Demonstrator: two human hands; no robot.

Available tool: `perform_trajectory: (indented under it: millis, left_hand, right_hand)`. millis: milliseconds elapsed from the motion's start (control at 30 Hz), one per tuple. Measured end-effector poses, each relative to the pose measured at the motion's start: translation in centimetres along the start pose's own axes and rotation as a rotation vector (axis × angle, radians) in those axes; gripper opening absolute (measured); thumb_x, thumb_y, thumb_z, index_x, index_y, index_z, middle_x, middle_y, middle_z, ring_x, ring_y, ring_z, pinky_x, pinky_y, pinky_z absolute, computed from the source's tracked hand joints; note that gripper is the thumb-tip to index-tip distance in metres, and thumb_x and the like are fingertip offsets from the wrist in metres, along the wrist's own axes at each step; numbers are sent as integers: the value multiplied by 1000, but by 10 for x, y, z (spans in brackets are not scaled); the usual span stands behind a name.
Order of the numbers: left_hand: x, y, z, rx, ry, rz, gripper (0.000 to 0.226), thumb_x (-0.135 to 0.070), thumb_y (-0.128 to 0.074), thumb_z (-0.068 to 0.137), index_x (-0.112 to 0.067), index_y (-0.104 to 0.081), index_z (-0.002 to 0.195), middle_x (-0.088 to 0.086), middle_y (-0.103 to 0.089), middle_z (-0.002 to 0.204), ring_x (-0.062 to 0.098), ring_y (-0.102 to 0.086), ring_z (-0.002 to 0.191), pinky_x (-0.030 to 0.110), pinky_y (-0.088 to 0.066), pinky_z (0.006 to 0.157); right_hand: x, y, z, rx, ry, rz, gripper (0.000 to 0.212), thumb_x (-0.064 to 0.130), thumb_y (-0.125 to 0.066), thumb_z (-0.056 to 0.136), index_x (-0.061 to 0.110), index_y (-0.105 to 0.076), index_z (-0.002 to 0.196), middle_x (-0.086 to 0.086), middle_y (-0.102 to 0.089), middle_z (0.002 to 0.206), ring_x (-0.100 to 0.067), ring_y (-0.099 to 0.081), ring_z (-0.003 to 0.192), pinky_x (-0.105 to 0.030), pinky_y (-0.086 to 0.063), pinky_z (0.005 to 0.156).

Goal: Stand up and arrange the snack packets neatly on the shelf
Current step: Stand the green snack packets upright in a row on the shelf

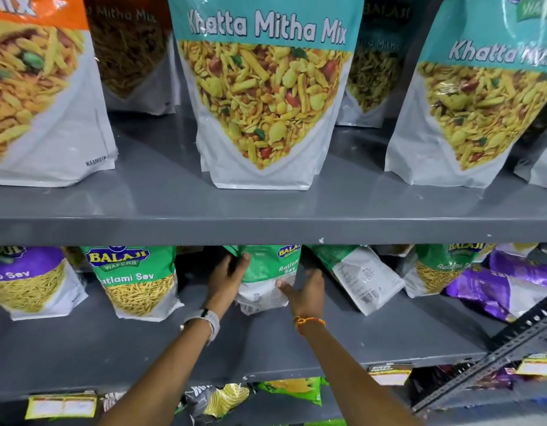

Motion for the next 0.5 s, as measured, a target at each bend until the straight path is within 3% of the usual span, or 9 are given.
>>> perform_trajectory:
  millis: [67,100,200,267,333,400,433,500]
  left_hand:
    - [0,-8,-13,-8,-38,-53,65,-78,-47,61,-23,-57,95,2,-64,98,16,-57,94,34,-43,87]
    - [1,-8,-20,5,-53,-112,64,-81,-46,64,-25,-56,95,1,-62,98,15,-56,94,35,-44,87]
    - [10,-1,-27,36,84,-318,51,-62,-23,89,-27,-53,111,4,-60,106,19,-60,93,30,-50,77]
    - [21,5,-22,14,171,-315,57,-49,-13,95,-19,-50,125,11,-64,106,21,-67,86,27,-53,72]
    - [23,8,-16,-16,198,-272,61,-53,-19,94,-12,-48,130,16,-61,119,25,-64,97,37,-50,87]
    - [21,4,-8,38,263,-189,70,-61,-26,90,-11,-40,137,13,-45,143,28,-48,125,42,-36,108]
    - [18,0,-6,66,284,-155,66,-55,-27,93,-9,-36,139,12,-37,149,27,-39,134,40,-28,114]
    - [10,-4,-10,80,254,-165,53,-37,-27,99,-4,-36,138,13,-33,149,26,-32,138,33,-23,113]
  right_hand:
    - [-4,-8,-11,33,-17,27,52,17,-82,62,15,-44,97,-6,-57,91,-27,-62,88,-15,-45,64]
    - [-7,-13,-17,95,-10,31,60,19,-84,60,17,-46,105,-4,-59,93,-24,-62,88,-13,-45,64]
    - [-13,-18,-26,315,56,111,92,17,-88,52,21,-39,130,8,-56,116,-8,-55,106,-14,-46,82]
    - [-14,-22,-26,384,73,180,88,13,-91,47,30,-44,119,8,-62,116,-6,-60,105,-24,-55,86]
    - [-13,-28,-26,328,75,166,90,31,-94,37,31,-48,114,-1,-64,113,-17,-63,103,-46,-57,86]
    - [-8,-34,-28,262,79,-2,97,44,-87,37,22,-46,122,-7,-53,117,-23,-53,109,-41,-49,95]
    - [-8,-35,-24,230,59,-82,92,41,-82,43,16,-45,124,-10,-49,116,-26,-49,110,-37,-45,97]
    - [-7,-35,-15,259,7,-104,74,28,-80,53,11,-49,118,-13,-51,110,-28,-49,110,-36,-43,95]
Point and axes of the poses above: each hand's wrist, its own z-axis towards the middle knuckle, its own y-axis out of the back of the hand, x = y × z, the point moved 3 cm from there along z, towards the middle knuckle
